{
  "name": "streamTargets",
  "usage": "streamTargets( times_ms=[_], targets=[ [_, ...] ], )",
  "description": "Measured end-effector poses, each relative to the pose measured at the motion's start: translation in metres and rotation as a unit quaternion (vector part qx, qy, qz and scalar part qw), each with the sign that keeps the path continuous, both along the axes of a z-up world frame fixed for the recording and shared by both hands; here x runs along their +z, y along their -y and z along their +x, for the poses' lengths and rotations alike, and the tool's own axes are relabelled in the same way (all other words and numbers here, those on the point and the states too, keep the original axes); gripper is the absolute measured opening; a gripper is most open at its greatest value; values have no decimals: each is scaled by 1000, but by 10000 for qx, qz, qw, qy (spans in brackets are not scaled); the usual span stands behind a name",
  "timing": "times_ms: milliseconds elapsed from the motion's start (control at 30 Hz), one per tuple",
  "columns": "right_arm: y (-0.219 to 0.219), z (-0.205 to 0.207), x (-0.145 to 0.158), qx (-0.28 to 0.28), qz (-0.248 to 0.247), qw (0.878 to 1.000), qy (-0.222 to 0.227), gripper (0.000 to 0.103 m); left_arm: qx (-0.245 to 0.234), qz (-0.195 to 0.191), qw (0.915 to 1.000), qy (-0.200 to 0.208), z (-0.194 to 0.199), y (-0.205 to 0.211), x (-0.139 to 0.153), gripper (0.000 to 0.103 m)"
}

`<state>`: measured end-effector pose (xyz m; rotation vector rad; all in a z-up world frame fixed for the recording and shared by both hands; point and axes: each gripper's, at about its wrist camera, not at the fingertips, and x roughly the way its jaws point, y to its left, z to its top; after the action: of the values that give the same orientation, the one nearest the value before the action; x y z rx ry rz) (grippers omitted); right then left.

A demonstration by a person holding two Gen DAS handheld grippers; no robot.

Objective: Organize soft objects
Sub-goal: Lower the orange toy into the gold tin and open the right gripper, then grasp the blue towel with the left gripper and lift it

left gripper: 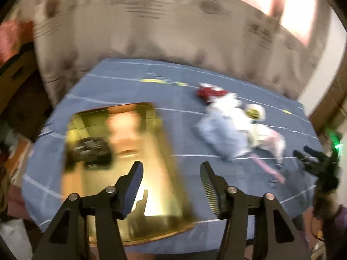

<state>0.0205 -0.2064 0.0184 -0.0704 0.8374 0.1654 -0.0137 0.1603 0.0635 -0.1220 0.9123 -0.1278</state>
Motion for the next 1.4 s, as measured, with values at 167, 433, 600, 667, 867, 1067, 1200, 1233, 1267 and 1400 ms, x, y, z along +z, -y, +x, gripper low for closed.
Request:
streamTargets(
  times_ms=[167,433,600,667,867,1067,1200,1233,1267,1400],
  targets=[
    [52,-4,-29,-356,-348,9987,-99,78,-161,-343,9985,-388,45,55,-5,62],
    [61,-16,-44,-143,161,9997,-92,80,207,52,9933,-1135,120,100,-45,62],
    [69,-16,-46,-94,491,9987,-115,80,383,-272,9884,-1445,142,97,-70,62],
    [70,-14,-47,-34,619,9979,-159,80,438,-133,9873,-1519,148,99,-78,62],
    [74,-9,-50,12,882,9958,-236,80,513,0,9906,-1267,144,102,-95,19],
    [78,-7,-51,-7,1091,9936,-284,81,335,2,9963,-791,113,106,-72,19],
    [78,-8,-51,-24,1083,9938,-262,81,168,-338,9973,-633,79,109,-51,19],
    [78,-9,-50,-22,1065,9940,-233,81,146,-422,9972,-608,70,108,-47,19],
    [77,-10,-48,15,1054,9943,-180,81,116,-500,9970,-577,62,111,-42,19],
    [58,-17,-23,949,1051,9897,197,81,-28,-676,9963,-537,37,115,-31,19]
  ],
)
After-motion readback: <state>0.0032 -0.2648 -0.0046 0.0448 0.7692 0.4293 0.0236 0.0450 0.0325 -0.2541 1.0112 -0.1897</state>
